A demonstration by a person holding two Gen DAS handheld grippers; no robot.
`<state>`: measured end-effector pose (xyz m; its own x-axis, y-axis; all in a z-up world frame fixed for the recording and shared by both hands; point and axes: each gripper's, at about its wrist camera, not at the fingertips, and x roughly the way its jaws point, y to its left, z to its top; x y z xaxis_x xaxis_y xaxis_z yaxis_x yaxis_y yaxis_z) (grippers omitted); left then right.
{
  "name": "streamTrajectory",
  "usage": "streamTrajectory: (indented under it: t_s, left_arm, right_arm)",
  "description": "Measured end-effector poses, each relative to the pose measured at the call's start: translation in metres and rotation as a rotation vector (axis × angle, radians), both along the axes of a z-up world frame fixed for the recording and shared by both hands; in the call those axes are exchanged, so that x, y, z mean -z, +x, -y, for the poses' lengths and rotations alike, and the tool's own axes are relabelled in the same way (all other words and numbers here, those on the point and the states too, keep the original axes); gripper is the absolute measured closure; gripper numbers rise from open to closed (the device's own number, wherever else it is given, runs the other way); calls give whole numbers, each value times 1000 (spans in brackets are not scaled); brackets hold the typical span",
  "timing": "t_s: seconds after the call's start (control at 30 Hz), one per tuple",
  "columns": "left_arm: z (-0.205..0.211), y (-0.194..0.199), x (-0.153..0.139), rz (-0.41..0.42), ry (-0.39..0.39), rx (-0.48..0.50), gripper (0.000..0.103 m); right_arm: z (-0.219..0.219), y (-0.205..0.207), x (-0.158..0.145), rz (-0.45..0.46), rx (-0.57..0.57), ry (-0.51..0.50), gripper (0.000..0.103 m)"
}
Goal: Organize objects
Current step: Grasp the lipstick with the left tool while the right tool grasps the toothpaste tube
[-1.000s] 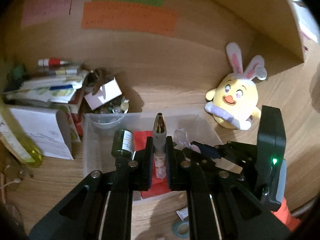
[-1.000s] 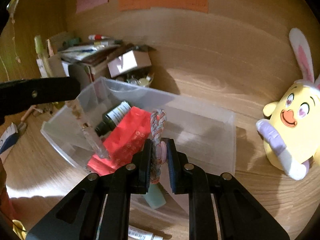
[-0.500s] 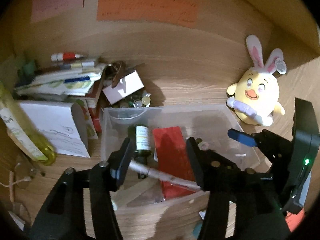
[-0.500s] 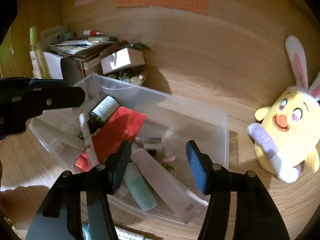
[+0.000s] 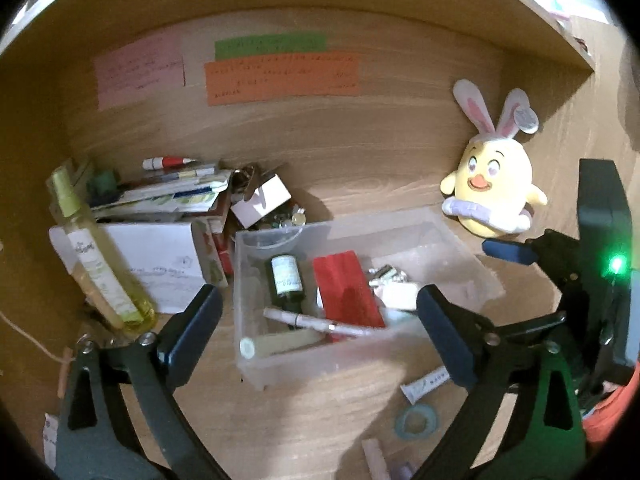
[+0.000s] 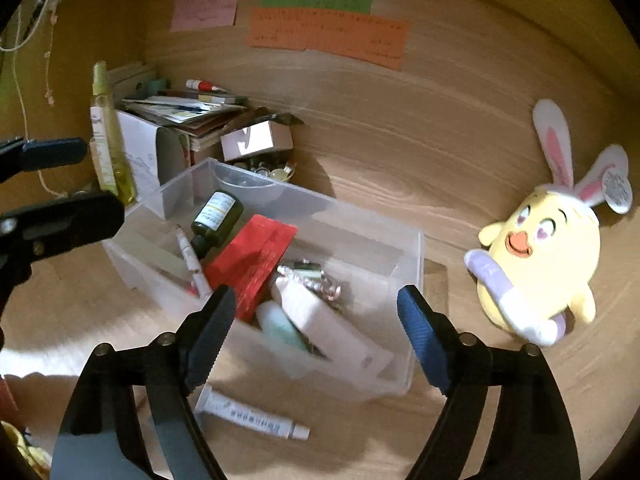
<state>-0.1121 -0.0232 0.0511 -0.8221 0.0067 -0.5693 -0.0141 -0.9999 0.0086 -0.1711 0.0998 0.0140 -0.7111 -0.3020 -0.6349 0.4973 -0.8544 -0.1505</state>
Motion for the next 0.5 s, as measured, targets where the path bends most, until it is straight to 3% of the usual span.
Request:
streamTrajectory:
  t_s: [0.23, 0.5]
  left_arm:
    - [1, 20, 27, 57, -4, -8, 3]
    - [8, 35, 80, 210, 4, -24, 3]
  right_arm:
    - [-13, 20, 11, 33, 5, -16, 21]
    - [-35, 37, 49, 118, 2, -9, 21]
